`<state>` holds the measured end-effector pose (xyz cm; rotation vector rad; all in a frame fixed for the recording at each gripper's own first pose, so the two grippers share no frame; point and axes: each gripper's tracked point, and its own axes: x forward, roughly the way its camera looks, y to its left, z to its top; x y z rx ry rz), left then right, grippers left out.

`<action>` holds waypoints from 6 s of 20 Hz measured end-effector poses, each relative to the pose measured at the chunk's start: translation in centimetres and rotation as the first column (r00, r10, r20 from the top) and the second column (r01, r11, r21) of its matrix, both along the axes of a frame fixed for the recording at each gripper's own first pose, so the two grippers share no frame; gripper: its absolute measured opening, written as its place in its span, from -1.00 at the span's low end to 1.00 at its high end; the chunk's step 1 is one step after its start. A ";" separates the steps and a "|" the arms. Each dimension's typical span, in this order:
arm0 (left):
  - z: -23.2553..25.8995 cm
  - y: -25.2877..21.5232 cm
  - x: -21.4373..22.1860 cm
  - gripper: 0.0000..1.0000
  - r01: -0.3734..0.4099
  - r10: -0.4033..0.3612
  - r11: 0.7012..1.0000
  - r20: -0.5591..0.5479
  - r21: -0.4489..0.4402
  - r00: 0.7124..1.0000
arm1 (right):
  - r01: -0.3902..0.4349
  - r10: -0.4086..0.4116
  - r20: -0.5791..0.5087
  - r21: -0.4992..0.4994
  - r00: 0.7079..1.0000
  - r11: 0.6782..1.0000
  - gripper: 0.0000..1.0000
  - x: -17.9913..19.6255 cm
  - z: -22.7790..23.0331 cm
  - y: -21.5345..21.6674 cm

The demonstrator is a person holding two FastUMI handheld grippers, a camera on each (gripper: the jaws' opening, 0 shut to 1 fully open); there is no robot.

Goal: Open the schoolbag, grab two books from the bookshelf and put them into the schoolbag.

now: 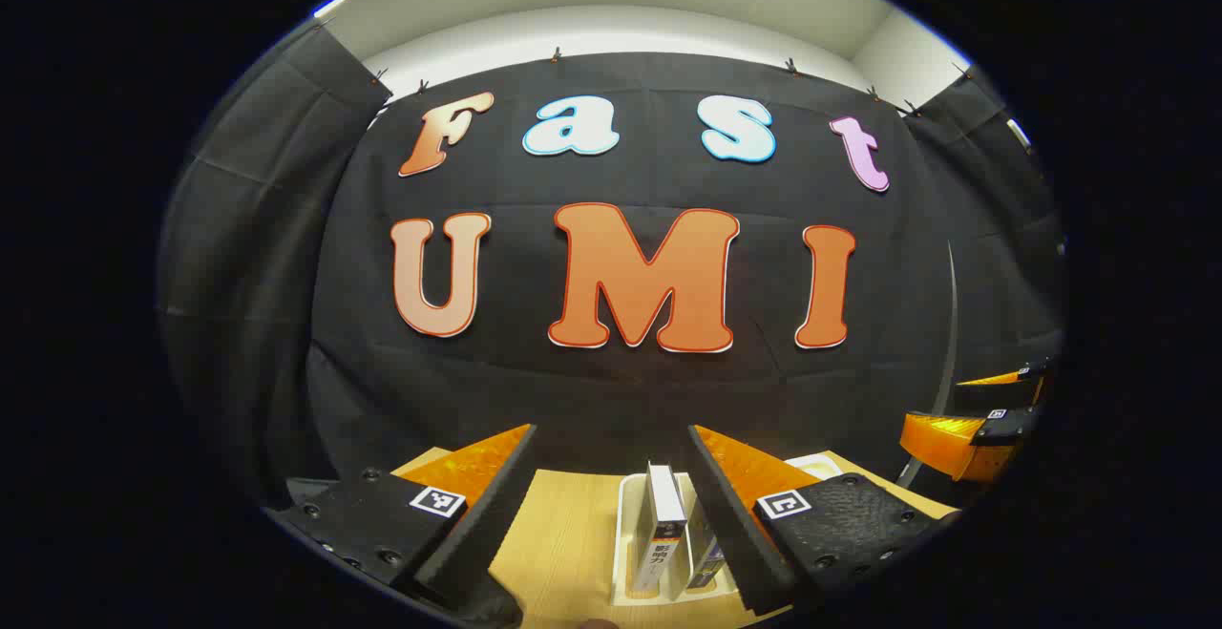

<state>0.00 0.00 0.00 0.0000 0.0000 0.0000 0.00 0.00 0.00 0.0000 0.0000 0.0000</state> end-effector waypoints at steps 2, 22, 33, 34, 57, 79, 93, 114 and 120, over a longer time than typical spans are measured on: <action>0.0 -0.1 0.4 0.89 0.016 -0.016 1.000 0.003 0.017 1.000 | 0.011 -0.011 -0.001 -0.004 1.000 1.000 0.92 0.4 0.0 0.3; -1.8 1.1 2.5 0.90 0.047 -0.044 0.996 -0.038 0.073 0.998 | 0.055 -0.055 -0.046 0.001 0.997 0.998 0.93 1.7 -1.6 1.0; -11.6 5.0 -0.4 0.97 0.045 0.068 0.908 -0.253 0.416 0.965 | -0.007 0.003 -0.099 -0.043 0.995 0.999 0.93 3.5 -4.7 0.2; -13.6 5.6 -1.0 0.96 0.061 0.085 0.887 -0.290 0.458 0.953 | -0.018 0.013 -0.107 -0.044 0.994 0.999 0.93 3.7 -5.0 0.2; -35.8 19.0 -13.0 0.92 0.263 0.476 0.483 -0.503 0.835 0.721 | -0.078 0.069 -0.187 -0.040 0.980 0.996 0.93 5.2 -9.1 -1.3; -27.5 23.7 -4.7 -0.87 0.580 0.107 0.680 -0.843 0.449 0.527 | -0.188 0.111 -0.407 -0.153 0.906 0.970 0.93 8.3 -6.1 10.1; -18.9 28.7 0.8 -0.87 0.668 -0.080 0.690 -0.888 0.280 0.454 | -0.251 0.058 -0.616 -0.232 0.786 0.940 0.99 13.3 -6.1 14.8; -17.9 29.8 1.9 -0.87 0.674 -0.116 0.691 -0.879 0.262 0.462 | -0.044 -0.023 -0.923 -0.043 0.385 0.998 0.07 18.7 -14.5 16.0; -18.4 29.9 2.1 -0.87 0.670 -0.121 0.702 -0.885 0.243 0.449 | 0.048 -0.028 -0.942 -0.013 0.336 0.999 -0.38 17.5 -13.1 15.4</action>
